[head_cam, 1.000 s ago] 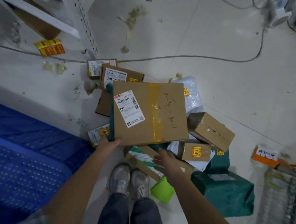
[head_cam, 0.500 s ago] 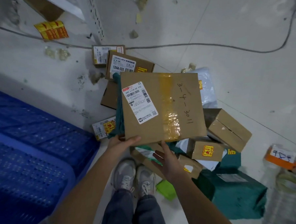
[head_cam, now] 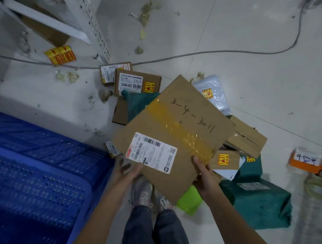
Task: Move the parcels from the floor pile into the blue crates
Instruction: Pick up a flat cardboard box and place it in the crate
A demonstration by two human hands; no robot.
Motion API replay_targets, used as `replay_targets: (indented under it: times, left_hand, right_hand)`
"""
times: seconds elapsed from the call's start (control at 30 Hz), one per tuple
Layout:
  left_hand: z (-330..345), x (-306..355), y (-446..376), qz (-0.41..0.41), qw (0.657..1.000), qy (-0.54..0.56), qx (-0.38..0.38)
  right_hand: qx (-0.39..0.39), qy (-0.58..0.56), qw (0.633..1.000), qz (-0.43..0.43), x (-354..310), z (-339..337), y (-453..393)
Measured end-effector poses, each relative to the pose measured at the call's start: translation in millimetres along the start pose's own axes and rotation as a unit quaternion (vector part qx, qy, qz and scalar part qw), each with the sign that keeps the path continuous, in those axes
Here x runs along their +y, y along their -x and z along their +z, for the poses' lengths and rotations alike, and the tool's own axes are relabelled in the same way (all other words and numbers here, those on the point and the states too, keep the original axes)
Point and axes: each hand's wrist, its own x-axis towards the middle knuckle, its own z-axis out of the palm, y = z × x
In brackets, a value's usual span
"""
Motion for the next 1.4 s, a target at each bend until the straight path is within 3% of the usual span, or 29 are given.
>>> replay_targets:
  times: [0.07, 0.17, 0.3, 0.37, 0.43, 0.6, 0.7, 0.77, 0.93, 1.1, 1.2, 1.3, 1.4]
  left_hand:
    - [-17.4, 25.9, 2.7, 0.068, 0.996, 0.016, 0.051]
    - [-37.8, 60.2, -3.5, 0.090, 0.991, 0.012, 0.102]
    - [-36.1, 84.6, 2.9, 0.010, 0.994, -0.089, -0.062]
    - [-26.4, 86.6, 17.3, -0.012, 0.992, -0.078, -0.097]
    - [-20.3, 86.5, 28.4, 0.015, 0.993, -0.053, -0.100]
    - [-18.3, 74.2, 47.1, 0.052, 0.997, 0.044, -0.045]
    - [-19.2, 58.0, 54.6, 0.044, 0.990, 0.133, -0.007]
    - [-21.4, 47.0, 59.1, 0.049, 0.980, 0.192, 0.020]
    - [-14.2, 23.4, 72.8, 0.053, 0.950, 0.305, 0.025]
    - [-1.3, 9.6, 90.7, 0.027, 0.961, 0.273, -0.044]
    - [-10.4, 12.8, 99.6, 0.042, 0.964, 0.263, 0.009]
    - [-48.3, 25.1, 110.1, 0.118, 0.956, 0.258, 0.075]
    - [-84.3, 32.0, 128.9, 0.137, 0.967, 0.197, 0.085]
  right_hand:
    - [-0.029, 0.037, 0.999, 0.012, -11.6, -12.9, 8.7]
    - [-0.093, 0.089, 0.992, 0.007, -28.6, -28.2, 23.1]
    - [-0.146, 0.146, 0.978, 0.010, -47.9, -33.0, 42.5]
    - [-0.154, 0.158, 0.975, 0.012, -51.8, -30.6, 50.6]
    - [-0.165, 0.166, 0.972, 0.001, -54.0, -25.5, 59.1]
    - [-0.145, 0.176, 0.973, -0.041, -54.6, -9.7, 79.3]
    - [-0.041, 0.159, 0.982, -0.092, -42.1, -15.7, 76.7]
    - [0.002, 0.090, 0.991, -0.099, -28.1, -26.8, 78.5]
    - [-0.095, 0.066, 0.993, -0.009, 10.6, -28.0, 99.9]
    - [-0.117, 0.018, 0.993, -0.020, 18.8, -6.6, 108.7]
    - [-0.118, 0.030, 0.992, -0.044, 3.1, -10.8, 114.8]
    - [-0.155, 0.102, 0.982, -0.043, -19.9, -23.5, 122.0]
    - [-0.203, 0.167, 0.964, -0.042, -37.7, -26.2, 129.9]
